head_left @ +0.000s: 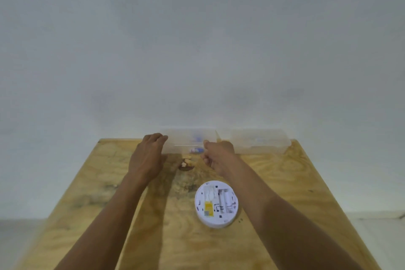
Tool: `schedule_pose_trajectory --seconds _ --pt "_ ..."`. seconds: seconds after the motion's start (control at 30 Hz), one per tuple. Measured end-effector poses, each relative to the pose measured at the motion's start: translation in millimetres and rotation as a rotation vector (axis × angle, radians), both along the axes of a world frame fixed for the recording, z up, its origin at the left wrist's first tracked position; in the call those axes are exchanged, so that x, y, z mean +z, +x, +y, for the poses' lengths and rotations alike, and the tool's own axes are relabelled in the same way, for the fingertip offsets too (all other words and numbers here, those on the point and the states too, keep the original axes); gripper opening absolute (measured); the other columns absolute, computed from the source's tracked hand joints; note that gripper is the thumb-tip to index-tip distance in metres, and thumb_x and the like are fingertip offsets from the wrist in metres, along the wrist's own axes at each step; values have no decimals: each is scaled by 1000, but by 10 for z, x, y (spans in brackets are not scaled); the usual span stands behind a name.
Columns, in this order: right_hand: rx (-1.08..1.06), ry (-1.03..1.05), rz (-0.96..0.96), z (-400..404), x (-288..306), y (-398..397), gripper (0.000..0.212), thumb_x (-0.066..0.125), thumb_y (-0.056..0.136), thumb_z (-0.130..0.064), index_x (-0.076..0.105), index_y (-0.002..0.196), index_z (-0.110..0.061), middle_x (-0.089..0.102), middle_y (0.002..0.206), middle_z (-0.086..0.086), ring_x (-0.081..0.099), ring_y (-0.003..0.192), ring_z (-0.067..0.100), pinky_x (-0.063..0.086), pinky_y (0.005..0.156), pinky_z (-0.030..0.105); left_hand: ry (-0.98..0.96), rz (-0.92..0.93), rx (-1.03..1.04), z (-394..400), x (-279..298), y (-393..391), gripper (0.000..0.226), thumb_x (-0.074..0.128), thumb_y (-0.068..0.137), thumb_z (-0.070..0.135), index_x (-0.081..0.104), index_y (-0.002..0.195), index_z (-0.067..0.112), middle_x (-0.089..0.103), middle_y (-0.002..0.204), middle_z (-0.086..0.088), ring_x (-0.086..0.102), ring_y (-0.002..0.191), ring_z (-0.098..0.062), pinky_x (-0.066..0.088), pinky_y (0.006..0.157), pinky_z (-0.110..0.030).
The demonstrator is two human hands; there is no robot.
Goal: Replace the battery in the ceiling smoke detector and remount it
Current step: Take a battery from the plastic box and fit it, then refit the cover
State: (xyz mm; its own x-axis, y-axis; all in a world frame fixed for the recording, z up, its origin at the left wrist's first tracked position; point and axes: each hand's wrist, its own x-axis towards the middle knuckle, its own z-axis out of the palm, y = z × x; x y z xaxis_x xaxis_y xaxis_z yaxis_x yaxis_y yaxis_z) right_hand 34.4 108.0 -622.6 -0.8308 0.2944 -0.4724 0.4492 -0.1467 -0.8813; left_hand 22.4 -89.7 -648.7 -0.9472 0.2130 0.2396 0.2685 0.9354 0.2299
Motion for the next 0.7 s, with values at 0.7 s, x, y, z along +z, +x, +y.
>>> schedule_pose_trajectory --seconds 0.7 --pt "-168 -57 -35 -174 14 -16 30 46 94 1 52 68 -9 61 67 16 41 48 16 30 47 27 40 156 -13 -140 -213 -215 49 79 82 23 64 128 14 63 130 -2 54 119 -34 52 87 -46"
